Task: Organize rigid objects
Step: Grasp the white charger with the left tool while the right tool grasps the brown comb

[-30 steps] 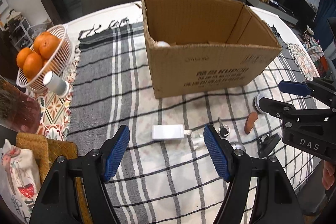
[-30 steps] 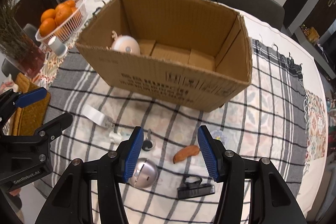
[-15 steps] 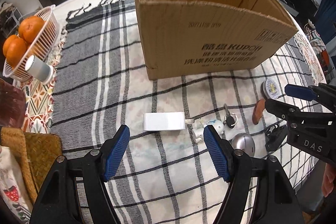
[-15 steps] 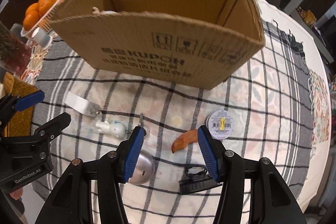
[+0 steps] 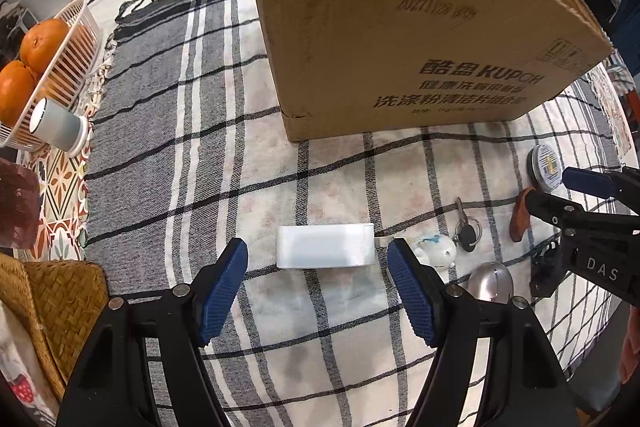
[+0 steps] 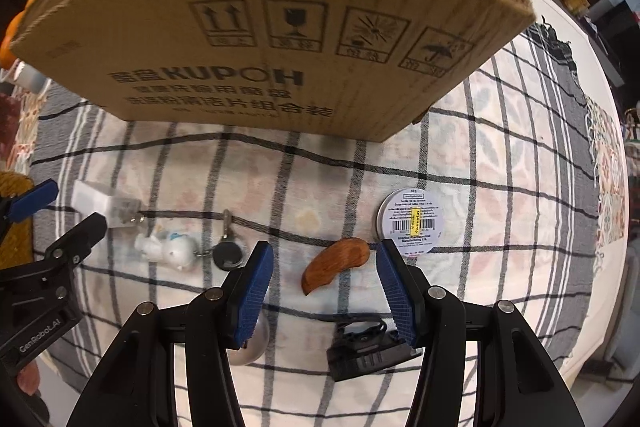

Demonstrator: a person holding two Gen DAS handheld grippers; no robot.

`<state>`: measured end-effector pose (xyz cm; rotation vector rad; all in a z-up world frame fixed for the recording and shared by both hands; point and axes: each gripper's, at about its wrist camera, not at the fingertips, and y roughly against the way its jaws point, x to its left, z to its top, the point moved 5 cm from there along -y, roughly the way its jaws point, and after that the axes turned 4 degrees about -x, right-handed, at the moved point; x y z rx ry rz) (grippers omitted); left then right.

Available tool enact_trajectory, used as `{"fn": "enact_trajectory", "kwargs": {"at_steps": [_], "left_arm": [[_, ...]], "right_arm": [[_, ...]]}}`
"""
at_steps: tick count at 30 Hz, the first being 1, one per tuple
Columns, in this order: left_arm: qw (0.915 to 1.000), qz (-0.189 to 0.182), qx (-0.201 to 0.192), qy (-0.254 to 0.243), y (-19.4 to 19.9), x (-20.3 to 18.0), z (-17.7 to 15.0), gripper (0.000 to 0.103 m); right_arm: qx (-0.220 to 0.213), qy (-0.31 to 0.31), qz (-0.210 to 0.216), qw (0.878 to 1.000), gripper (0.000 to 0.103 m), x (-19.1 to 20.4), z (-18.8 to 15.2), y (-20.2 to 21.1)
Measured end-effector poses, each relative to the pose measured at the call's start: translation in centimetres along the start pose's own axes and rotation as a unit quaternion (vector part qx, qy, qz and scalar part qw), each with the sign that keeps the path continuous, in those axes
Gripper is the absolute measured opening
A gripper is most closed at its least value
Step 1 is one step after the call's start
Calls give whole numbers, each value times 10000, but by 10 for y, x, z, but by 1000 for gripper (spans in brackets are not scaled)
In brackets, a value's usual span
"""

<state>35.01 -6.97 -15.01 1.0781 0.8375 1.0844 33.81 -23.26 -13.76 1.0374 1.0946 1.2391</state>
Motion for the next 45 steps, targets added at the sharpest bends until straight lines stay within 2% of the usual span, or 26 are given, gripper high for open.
{"fn": "enact_trajectory", "kwargs": {"at_steps": [18,26,32,34,36,40,44,45], "left_arm": [[9998,-58,165,54,-21,-2,4,62],[9999,-95,114,50,-20,-5,2,58],[9998,-163,76,80,-20,-5,1,58],[9998,-172,55,86,-20,-5,0,58],[9998,-168,41,72,-19,-5,0,57],[10000,-92,-8,36,-16,-7,-3,54],[9999,-102,-28,32,-12,-10,-8,54],[9999,-102,-31,31,-12,-11,-9,54]], "right_arm": [[317,-243,16,9992,55,-16,5,-35],[454,-336,208,9982,55,-19,-6,-57],[430,-333,177,9984,54,-16,-14,-68],[380,-302,126,9987,50,-12,-16,-70],[345,-276,34,9990,42,-11,-19,-71],[268,-196,3,9994,37,-10,-26,-72],[81,-113,105,9998,18,-7,-33,-65],[78,-34,95,9999,18,-3,-36,-59]]}}
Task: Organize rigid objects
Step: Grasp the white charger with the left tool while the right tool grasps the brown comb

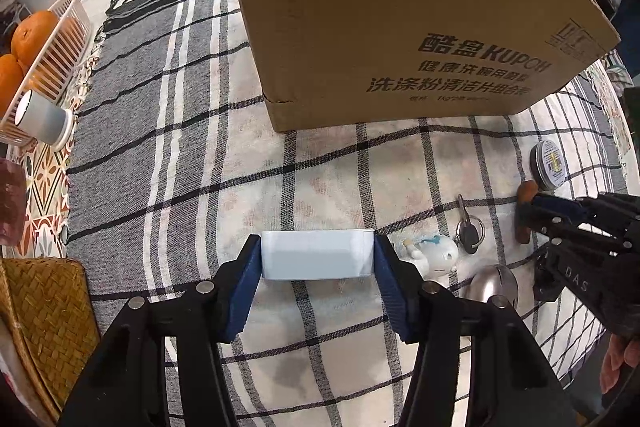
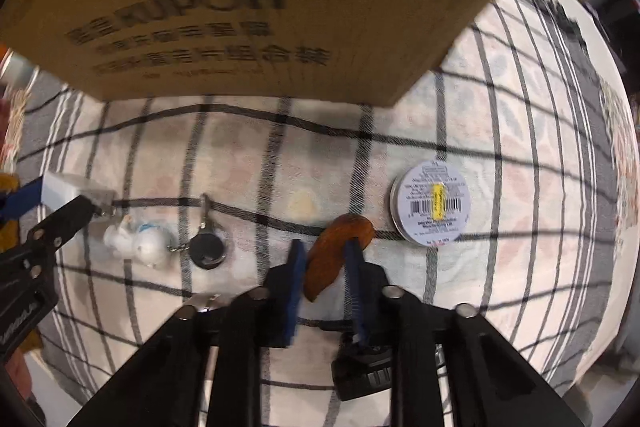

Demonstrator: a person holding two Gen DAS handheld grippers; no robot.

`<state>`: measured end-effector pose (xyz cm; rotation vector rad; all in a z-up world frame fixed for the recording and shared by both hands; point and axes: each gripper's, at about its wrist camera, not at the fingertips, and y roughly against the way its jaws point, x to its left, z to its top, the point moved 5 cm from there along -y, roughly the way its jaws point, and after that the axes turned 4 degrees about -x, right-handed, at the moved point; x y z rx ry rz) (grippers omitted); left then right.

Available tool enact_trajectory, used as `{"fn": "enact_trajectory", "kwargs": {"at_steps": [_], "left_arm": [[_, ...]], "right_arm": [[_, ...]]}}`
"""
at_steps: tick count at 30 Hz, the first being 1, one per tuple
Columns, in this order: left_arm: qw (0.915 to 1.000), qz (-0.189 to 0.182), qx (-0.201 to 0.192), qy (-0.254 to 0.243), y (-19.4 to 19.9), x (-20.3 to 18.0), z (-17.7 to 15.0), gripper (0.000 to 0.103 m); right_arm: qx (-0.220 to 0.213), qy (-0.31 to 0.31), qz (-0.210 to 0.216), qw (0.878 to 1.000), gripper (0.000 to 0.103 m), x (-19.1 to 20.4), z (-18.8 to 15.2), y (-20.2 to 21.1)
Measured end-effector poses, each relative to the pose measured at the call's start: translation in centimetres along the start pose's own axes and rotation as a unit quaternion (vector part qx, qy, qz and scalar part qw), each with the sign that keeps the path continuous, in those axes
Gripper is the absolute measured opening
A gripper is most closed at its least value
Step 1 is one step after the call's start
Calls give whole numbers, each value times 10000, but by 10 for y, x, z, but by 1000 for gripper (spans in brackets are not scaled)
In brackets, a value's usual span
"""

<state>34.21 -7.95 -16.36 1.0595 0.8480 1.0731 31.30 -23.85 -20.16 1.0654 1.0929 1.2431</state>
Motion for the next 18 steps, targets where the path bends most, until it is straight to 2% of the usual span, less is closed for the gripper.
{"fn": "enact_trajectory", "kwargs": {"at_steps": [3,7,12,15,18], "left_arm": [[10000,-5,13,25,1,-1,-1,54],[10000,4,15,12,1,-2,-1,54],[10000,-14,-10,18,0,0,0,54],[10000,-11,-31,6,0,1,1,54],[10000,-1,-57,-1,0,0,0,54]], "right_arm": [[58,-120,19,9999,18,-1,-7,-2],[134,-288,-42,9995,27,-6,-7,-3],[256,-430,62,9987,27,-11,-14,-14],[116,-422,69,9990,27,-13,-13,-16],[78,-348,87,9993,21,-11,-6,-16]]}}
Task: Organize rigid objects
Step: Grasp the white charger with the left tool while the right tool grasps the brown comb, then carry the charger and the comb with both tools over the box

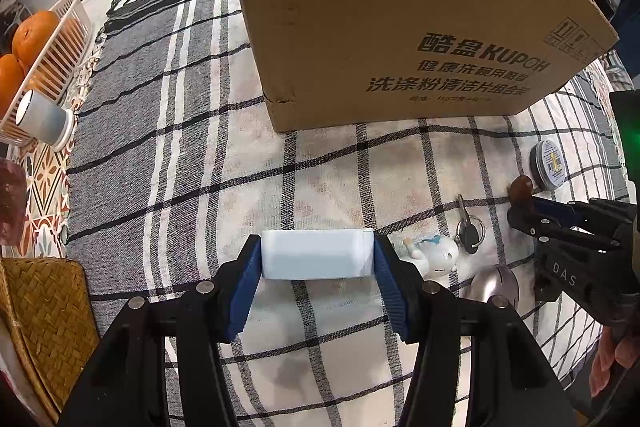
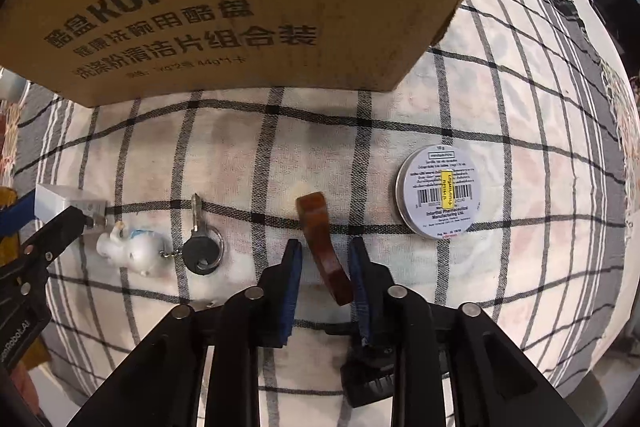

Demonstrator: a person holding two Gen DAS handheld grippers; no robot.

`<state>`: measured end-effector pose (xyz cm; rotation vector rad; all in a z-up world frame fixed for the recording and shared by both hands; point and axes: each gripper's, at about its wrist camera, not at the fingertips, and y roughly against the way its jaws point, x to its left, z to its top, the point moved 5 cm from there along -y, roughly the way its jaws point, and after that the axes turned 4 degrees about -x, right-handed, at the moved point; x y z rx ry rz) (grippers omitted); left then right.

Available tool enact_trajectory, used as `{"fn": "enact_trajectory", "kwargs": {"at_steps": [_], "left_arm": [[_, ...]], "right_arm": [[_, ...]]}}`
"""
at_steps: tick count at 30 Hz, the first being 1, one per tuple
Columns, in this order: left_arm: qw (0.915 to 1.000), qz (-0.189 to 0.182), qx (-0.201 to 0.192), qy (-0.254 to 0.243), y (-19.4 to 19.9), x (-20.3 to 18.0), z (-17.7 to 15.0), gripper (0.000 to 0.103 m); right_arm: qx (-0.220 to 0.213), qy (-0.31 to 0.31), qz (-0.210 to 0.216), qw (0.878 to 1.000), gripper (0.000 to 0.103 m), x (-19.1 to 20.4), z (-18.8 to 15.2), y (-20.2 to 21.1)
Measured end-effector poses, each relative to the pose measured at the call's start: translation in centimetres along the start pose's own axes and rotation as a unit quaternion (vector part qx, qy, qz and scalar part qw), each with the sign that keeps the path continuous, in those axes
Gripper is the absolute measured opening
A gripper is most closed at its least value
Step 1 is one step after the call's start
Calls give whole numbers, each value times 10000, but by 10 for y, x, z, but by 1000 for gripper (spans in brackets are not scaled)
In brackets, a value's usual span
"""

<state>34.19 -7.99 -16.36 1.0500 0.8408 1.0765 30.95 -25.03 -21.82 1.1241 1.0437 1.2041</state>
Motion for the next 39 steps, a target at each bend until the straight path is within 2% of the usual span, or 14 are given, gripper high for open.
{"fn": "enact_trajectory", "kwargs": {"at_steps": [2,6,9,17,25,29,32,33,36,39], "left_arm": [[10000,2,-27,-27,0,-1,-1,54],[10000,-10,-26,-10,2,-1,-3,54],[10000,-45,-26,4,3,-1,-5,54],[9997,-125,-185,41,18,-1,-5,54],[9988,-176,-445,69,39,-2,4,54],[9988,-158,-469,47,40,-2,4,54],[9990,-166,-426,16,39,-3,1,54],[9991,-137,-413,1,38,-3,0,54],[9992,-81,-390,6,35,-1,-2,54],[9994,-84,-347,19,32,0,-3,54]], "right_arm": [[-26,87,29,10000,15,4,-1,2],[-57,120,82,9999,11,12,-5,1],[-100,172,121,9997,11,19,-12,3],[-343,338,176,9987,11,36,-11,41],[-667,497,250,9962,10,34,-4,79],[-592,423,253,9970,10,31,-3,78],[-508,346,426,9972,11,26,-2,69],[-488,363,414,9973,13,23,-1,66],[-395,423,278,9979,15,24,-3,59],[-220,419,323,9984,15,26,-4,50]]}}
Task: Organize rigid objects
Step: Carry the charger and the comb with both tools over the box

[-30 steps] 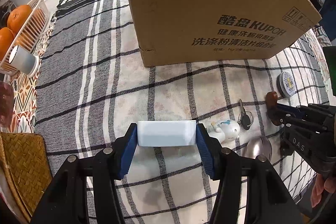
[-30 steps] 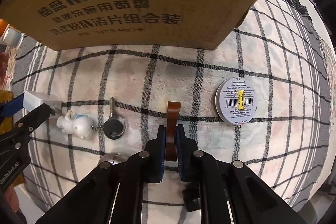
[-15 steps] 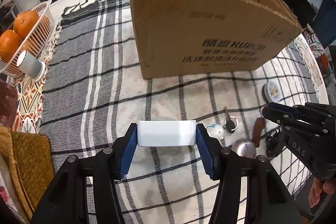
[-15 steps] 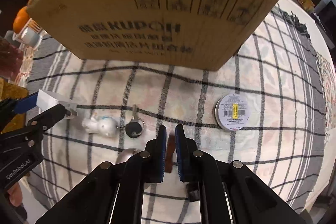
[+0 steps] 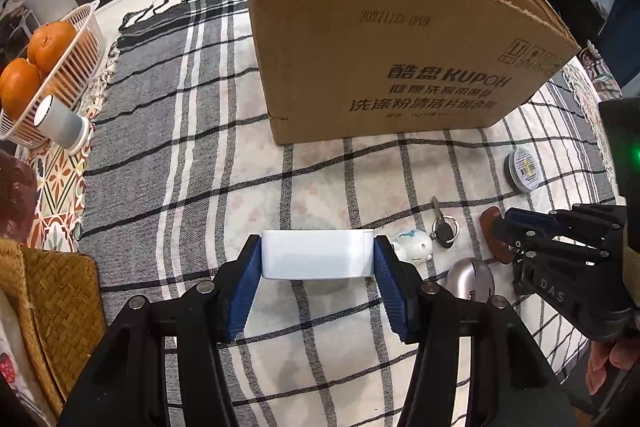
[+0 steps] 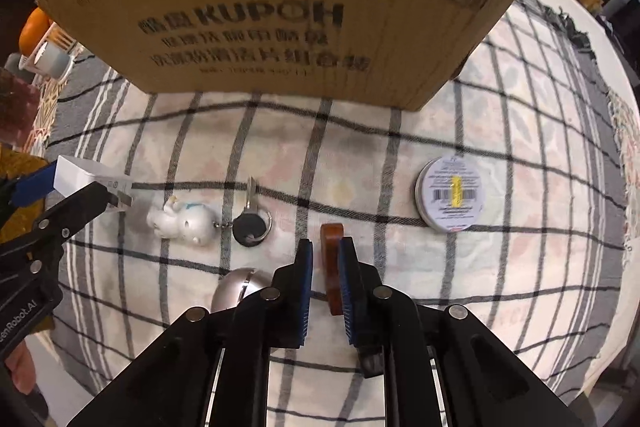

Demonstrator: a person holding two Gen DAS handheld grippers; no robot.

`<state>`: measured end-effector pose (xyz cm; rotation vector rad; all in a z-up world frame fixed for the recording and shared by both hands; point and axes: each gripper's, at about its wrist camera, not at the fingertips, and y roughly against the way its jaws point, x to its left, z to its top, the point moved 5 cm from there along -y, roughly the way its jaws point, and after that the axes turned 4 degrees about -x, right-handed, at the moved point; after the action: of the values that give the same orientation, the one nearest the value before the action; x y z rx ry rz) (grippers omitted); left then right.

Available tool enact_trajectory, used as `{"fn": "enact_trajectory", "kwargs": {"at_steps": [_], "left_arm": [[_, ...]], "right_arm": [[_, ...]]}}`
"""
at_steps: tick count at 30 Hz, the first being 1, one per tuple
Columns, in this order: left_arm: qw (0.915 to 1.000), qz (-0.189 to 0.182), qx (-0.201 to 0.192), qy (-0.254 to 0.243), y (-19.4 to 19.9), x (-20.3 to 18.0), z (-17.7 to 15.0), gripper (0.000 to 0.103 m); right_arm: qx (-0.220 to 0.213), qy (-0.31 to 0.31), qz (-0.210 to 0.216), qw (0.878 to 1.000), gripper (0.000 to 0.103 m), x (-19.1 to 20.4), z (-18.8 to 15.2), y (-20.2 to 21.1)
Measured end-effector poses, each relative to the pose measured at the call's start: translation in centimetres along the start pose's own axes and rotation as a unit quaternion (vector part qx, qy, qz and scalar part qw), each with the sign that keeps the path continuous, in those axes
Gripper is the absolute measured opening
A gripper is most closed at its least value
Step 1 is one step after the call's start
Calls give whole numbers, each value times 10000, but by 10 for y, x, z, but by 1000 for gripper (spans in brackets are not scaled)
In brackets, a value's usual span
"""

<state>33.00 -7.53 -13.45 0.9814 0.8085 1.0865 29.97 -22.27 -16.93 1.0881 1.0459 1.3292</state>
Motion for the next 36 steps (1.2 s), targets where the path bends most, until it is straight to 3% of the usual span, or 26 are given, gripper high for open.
{"fn": "enact_trajectory", "kwargs": {"at_steps": [15,23,36], "left_arm": [[9999,81,113,6,-14,4,-7,54],[10000,-30,-29,47,-2,-2,0,54],[9980,-183,-598,63,43,-10,19,54]], "right_arm": [[30,74,-91,9999,13,14,8,-52],[-245,188,-160,9994,13,14,13,-23],[-907,219,-5,9956,13,18,21,51]]}}
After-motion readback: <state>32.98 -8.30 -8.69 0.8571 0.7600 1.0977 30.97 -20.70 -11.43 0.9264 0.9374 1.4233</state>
